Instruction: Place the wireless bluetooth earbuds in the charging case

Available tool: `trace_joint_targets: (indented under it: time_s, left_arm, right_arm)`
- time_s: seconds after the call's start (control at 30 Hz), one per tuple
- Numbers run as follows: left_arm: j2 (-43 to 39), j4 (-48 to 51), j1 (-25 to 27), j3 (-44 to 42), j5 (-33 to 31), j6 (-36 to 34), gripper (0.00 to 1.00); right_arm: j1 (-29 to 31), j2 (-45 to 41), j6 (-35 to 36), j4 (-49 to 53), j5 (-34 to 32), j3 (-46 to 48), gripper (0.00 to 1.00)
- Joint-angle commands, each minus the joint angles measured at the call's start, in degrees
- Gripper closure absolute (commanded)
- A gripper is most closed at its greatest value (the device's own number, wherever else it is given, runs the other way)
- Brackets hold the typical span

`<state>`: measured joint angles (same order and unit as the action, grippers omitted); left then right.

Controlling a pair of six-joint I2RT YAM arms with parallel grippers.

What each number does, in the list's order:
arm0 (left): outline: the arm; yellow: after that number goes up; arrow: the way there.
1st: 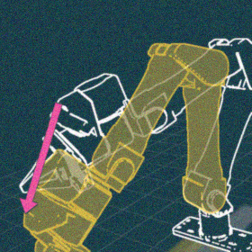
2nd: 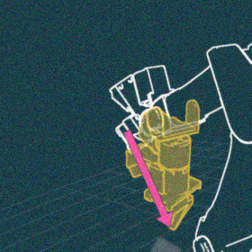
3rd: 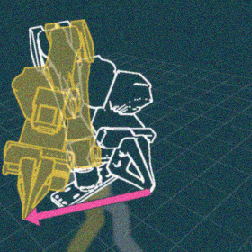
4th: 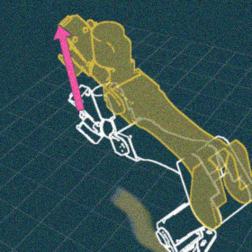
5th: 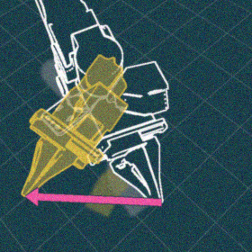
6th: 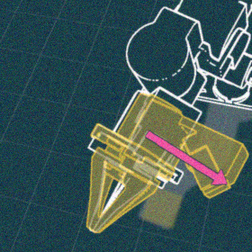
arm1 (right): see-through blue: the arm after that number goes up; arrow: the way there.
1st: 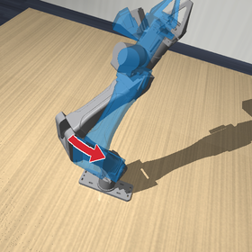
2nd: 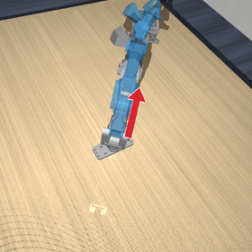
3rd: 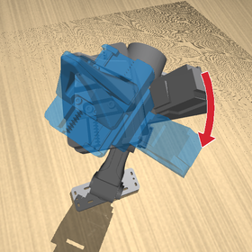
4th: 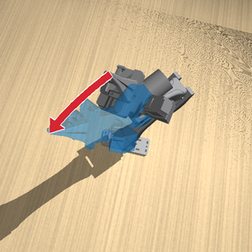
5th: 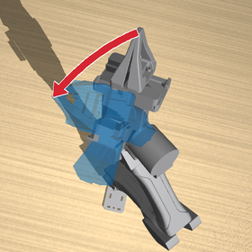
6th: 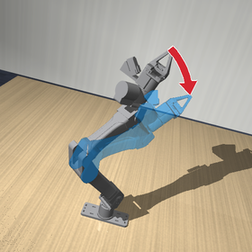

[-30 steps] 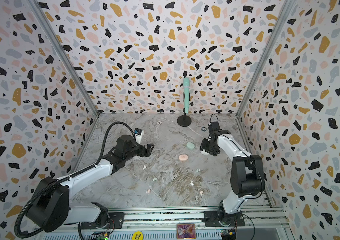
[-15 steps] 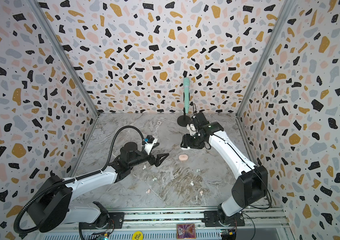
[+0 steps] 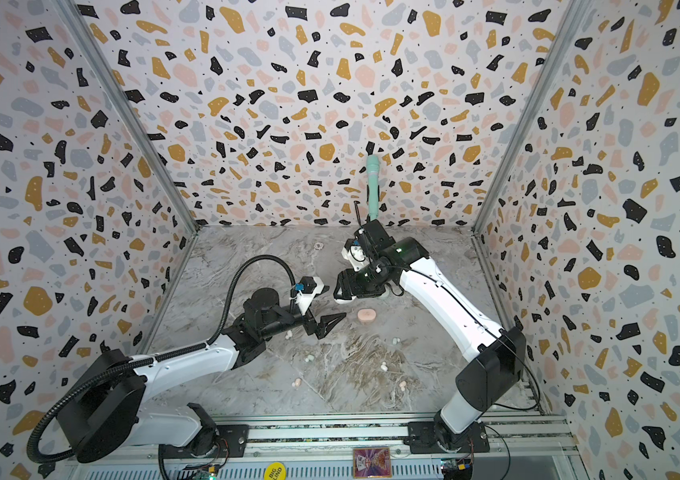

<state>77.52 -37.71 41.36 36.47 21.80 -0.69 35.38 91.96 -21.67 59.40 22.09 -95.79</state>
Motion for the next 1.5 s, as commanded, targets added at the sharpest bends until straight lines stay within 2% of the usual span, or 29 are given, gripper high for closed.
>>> trace_joint_targets:
  time_s: [0.0,0.3,0.47,0.8,1.07,1.47]
  left_arm:
    - [-1.50,-3.06,0.82,0.47,-3.28,-3.87,0.01]
    - [-1.14,-4.68,0.87,0.88,-0.29,-4.74,0.12]
    - [-0.55,-5.10,1.19,1.25,3.24,-4.37,0.15]
    - [0.08,-7.26,1.53,0.61,3.76,-4.47,0.20]
    - [1.22,-7.44,1.63,0.97,5.27,-4.57,0.29]
    - [1.24,-7.99,1.62,0.74,5.14,-4.93,0.36]
  right_arm:
    - [0.52,-0.16,-1.15,2.00,0.03,-2.58,0.52]
    - [1.60,0.32,-2.11,2.65,-0.08,-3.32,0.52]
    - [1.77,0.21,-2.12,2.24,1.18,-3.35,0.51]
    - [2.00,0.47,-1.73,1.75,3.83,-3.21,0.52]
    - [1.98,0.58,-1.72,1.95,4.82,-4.05,0.52]
    - [2.01,0.15,-2.10,1.32,5.94,-3.26,0.52]
